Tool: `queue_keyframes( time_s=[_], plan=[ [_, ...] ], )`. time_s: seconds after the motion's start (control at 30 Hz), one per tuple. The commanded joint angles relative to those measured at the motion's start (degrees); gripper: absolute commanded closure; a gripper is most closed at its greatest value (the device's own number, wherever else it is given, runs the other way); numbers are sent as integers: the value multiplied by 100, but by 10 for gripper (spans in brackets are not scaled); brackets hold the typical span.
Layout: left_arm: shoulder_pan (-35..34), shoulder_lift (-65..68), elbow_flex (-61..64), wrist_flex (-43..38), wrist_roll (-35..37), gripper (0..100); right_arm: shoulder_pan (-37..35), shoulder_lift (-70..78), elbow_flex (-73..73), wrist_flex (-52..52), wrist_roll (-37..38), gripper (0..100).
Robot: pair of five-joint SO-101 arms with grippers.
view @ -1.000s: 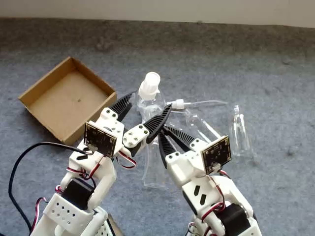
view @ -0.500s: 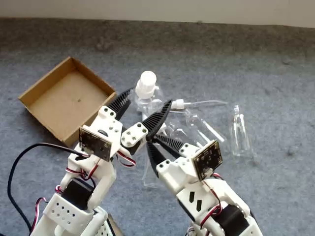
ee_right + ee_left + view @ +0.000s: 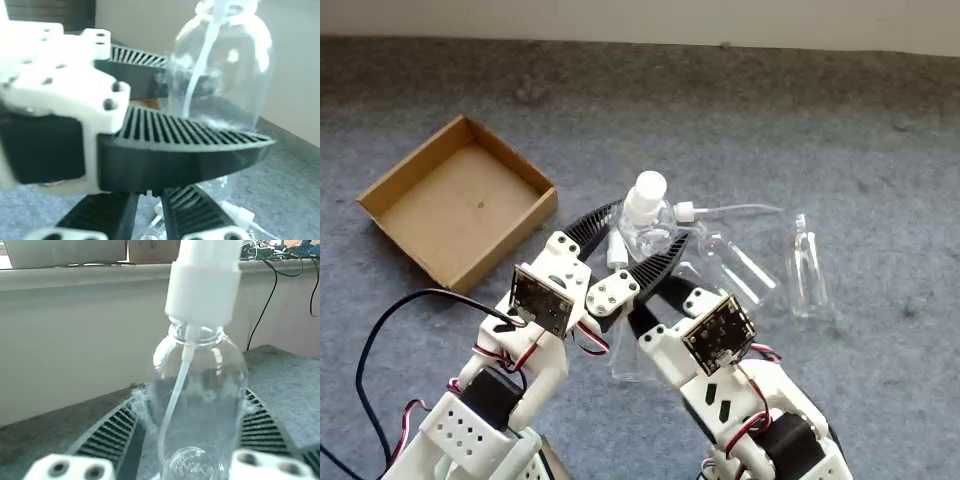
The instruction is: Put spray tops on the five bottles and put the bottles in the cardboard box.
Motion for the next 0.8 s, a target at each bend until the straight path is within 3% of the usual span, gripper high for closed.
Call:
queue_keyframes(
  time_s=[0.0,0.33,0.57,0.77],
  plan=[
    [145,-84,-40,-114,-18,825,347,-57,-4,-189,53,993],
    [154,-84,-40,-123,0,825,1033,-57,4,-189,18,993],
    [84,-84,-101,-123,-18,825,910,-57,-4,-145,9,993],
    [-813,-84,-295,-114,9,825,444,-57,-31,1209,9,993]
  ],
)
